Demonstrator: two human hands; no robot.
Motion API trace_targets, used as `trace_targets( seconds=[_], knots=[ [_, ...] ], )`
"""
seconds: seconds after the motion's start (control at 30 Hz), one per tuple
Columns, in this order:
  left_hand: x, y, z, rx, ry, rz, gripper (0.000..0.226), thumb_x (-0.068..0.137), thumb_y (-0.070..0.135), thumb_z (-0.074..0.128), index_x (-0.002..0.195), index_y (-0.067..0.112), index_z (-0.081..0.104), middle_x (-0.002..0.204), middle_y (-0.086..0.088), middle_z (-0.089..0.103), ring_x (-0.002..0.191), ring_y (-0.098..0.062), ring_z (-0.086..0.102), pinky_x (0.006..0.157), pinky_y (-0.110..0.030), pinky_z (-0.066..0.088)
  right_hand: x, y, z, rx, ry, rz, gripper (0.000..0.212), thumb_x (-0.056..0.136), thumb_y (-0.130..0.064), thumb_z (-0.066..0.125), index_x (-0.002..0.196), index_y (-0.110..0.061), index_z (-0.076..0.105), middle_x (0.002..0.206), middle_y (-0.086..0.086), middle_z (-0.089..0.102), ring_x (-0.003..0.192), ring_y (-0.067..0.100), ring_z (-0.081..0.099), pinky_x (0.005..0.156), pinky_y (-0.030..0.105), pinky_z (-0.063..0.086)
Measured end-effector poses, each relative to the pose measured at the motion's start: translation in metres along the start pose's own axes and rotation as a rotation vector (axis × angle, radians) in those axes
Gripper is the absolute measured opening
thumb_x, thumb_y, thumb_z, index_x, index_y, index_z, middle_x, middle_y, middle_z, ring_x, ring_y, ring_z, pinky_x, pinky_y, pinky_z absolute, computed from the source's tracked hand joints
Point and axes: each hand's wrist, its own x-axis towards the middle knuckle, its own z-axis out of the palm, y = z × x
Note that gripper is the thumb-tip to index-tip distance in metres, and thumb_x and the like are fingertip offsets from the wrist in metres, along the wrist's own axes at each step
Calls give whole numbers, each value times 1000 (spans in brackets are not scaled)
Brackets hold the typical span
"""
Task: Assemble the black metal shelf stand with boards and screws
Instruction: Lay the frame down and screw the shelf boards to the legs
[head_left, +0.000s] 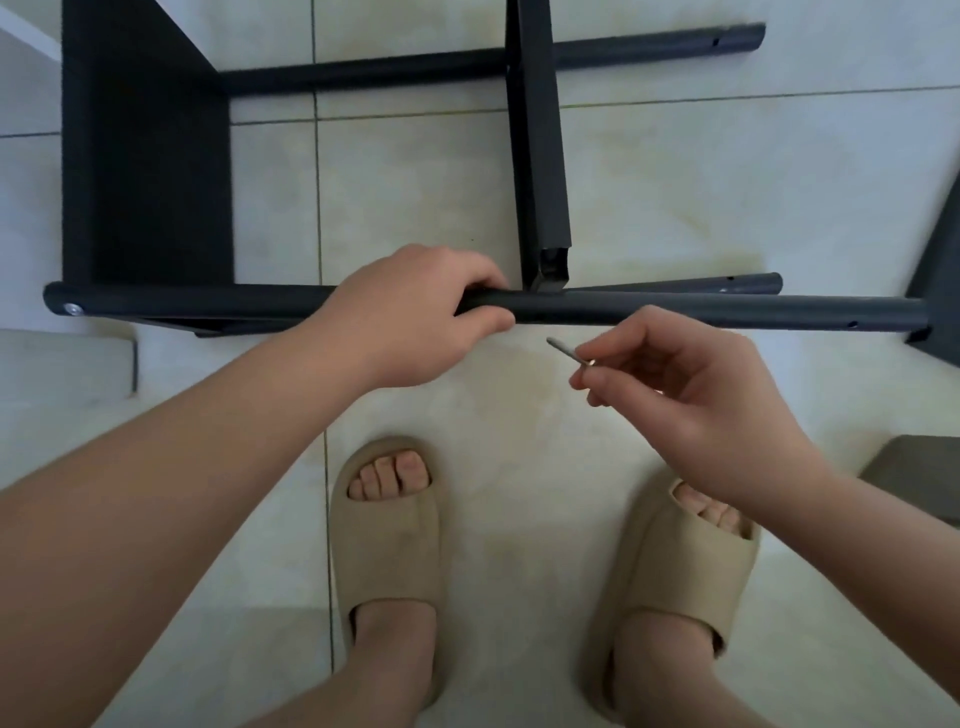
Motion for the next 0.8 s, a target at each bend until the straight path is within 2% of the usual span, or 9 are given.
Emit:
trace_targets(
  seconds=[0.27, 0.43, 0.6, 0.67, 0.8],
  knots=[
    [-14, 4, -7, -81, 73, 31, 8, 95, 46, 57, 101, 45, 62, 74, 19, 58, 66, 7, 51, 54, -27, 31, 4, -2, 9, -42, 53, -84, 21, 91, -3, 72, 88, -23, 67, 83, -2, 74, 80, 15, 72, 79, 28, 57],
    [-13, 3, -6, -81, 83, 20, 9, 95, 47, 57, 102, 46, 62, 72, 22, 56, 67, 11, 50, 54, -27, 31, 4, -4, 14, -74, 89, -118, 18, 90, -3, 73, 89, -20, 67, 85, -7, 73, 79, 11, 71, 76, 18, 54],
    [-13, 2, -5, -87, 84, 20, 10, 95, 47, 58, 102, 46, 63, 69, 39, 53, 65, 12, 51, 53, -26, 30, 7, -3, 13, -118, 91, -141, 13, 88, -3, 74, 88, -15, 69, 87, -12, 72, 79, 15, 70, 77, 23, 56],
    [-12, 1, -5, -93, 90, 19, 10, 94, 47, 58, 103, 46, 64, 69, 36, 55, 65, 9, 52, 53, -27, 30, 7, -3, 14, -117, 87, -156, 10, 89, -4, 74, 89, -12, 70, 85, -10, 72, 79, 15, 70, 77, 28, 57],
    [-13, 2, -6, -101, 102, 29, 11, 94, 47, 58, 103, 45, 64, 69, 19, 59, 65, 7, 52, 55, -27, 31, 8, -1, 16, -104, 54, -154, 5, 88, -6, 73, 89, -11, 71, 85, -9, 74, 80, 15, 71, 79, 33, 57]
  ],
)
